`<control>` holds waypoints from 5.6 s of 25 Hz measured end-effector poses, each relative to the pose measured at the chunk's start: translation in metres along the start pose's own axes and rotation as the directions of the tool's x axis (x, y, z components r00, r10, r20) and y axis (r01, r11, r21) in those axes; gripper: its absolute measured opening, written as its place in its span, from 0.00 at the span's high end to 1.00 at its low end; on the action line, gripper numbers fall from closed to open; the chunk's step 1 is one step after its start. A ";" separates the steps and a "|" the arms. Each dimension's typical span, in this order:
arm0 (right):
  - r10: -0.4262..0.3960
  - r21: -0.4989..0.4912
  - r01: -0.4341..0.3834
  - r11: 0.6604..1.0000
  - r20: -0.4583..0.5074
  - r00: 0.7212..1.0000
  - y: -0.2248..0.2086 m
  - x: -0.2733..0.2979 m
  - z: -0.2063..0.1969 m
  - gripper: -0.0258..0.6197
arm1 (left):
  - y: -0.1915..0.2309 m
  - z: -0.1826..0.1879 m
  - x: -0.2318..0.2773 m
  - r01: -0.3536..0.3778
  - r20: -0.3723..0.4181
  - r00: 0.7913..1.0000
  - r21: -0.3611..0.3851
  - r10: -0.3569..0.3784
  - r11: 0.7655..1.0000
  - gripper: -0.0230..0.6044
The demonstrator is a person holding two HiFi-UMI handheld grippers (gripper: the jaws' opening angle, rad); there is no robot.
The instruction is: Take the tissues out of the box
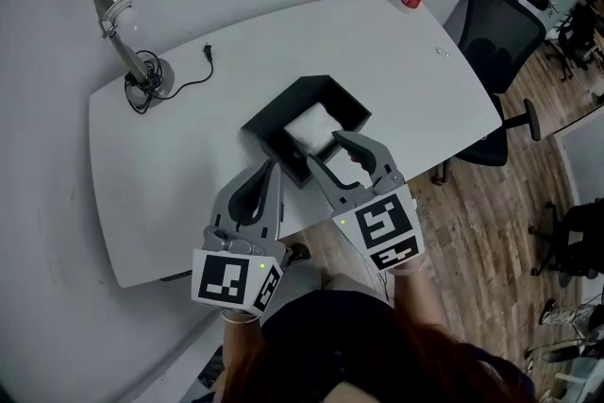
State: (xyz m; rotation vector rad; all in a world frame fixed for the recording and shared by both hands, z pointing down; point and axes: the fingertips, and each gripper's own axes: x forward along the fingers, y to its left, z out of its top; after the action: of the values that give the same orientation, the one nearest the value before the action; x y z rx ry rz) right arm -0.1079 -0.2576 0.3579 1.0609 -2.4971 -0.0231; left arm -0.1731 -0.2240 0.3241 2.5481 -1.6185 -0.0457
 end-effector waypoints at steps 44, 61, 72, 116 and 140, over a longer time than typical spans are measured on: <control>0.020 -0.064 -0.076 0.995 -0.618 0.786 -0.013 0.105 -0.099 0.52 | 0.062 -0.035 0.050 0.005 -0.080 0.997 -0.098 -0.013 0.995 0.92; -0.005 -0.129 -0.105 0.986 -0.651 0.759 -0.017 0.103 -0.104 0.61 | 0.056 -0.029 0.047 -0.008 -0.066 0.998 -0.093 0.002 0.996 0.92; -0.011 -0.141 -0.086 0.986 -0.576 0.817 -0.016 0.092 -0.090 0.62 | 0.042 -0.023 0.035 -0.019 -0.055 0.998 -0.066 0.015 0.998 0.92; -0.072 -0.124 0.066 0.990 -0.043 0.996 -0.007 -0.037 -0.004 0.63 | -0.052 0.010 -0.048 -0.085 0.035 0.996 0.053 0.083 0.995 0.92; -0.030 -0.091 0.042 0.995 0.133 0.991 0.005 -0.130 0.005 0.64 | -0.117 0.020 -0.085 -0.136 0.074 0.989 0.095 0.130 0.986 0.92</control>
State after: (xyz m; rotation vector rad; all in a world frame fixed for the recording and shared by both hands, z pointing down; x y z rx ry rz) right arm -0.0333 -0.1649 0.3060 1.0979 -2.5649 -0.2257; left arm -0.1058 -0.0997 0.2866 2.5285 -1.8573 -0.0398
